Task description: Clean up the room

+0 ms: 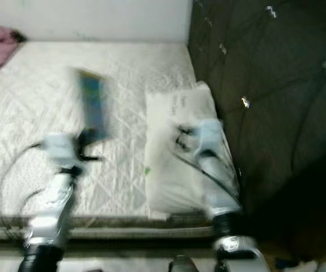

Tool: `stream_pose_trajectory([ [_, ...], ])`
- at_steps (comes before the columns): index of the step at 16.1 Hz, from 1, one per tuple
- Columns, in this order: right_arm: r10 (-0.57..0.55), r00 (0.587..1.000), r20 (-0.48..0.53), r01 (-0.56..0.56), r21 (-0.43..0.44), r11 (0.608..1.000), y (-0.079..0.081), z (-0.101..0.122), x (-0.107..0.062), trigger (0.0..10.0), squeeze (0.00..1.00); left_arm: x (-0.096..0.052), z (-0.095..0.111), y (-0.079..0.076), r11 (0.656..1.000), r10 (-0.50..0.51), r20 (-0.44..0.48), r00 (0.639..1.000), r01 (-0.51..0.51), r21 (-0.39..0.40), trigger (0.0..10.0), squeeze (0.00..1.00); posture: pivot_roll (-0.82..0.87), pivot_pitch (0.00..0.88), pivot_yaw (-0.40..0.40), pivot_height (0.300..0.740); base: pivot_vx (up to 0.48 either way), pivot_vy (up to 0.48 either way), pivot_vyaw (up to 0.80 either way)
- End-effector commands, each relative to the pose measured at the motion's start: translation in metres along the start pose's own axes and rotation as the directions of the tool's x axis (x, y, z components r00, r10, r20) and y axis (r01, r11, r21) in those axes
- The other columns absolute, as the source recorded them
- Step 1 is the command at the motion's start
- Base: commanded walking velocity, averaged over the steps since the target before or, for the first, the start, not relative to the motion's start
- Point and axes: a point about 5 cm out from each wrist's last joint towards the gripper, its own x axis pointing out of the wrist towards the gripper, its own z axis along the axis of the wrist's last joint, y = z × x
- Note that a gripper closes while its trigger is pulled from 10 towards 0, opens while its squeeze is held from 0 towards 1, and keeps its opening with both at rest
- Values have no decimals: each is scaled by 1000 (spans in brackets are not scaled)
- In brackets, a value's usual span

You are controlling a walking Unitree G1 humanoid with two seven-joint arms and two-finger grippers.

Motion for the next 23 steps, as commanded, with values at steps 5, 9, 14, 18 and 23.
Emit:
stream_pose_trajectory([
  [5,48,999,18,-49,18,999,18,5,4,10000,0,-3,4,15,999,48,18,999,-48,-1,10000,0,-107,2,0,740,0,366,0],
  [9,51,999,11,-51,22,998,18,5,5,10000,0,-3,4,15,999,48,18,999,-48,-9,10000,0,-107,0,-2,740,0,480,0],
  [14,52,999,11,-52,20,998,18,5,5,10000,0,-3,6,13,999,32,39,999,-32,-11,10000,0,-108,0,-2,740,0,288,-214],
  [18,53,999,9,-53,19,998,18,4,5,10000,0,-4,7,10,1000,3,46,999,-2,-28,10000,0,-108,0,-5,740,0,0,0],
  [23,52,999,5,-52,24,998,18,3,5,10000,0,-5,8,10,999,-9,52,999,11,-38,10000,0,-108,0,-5,740,55,0,0],
])
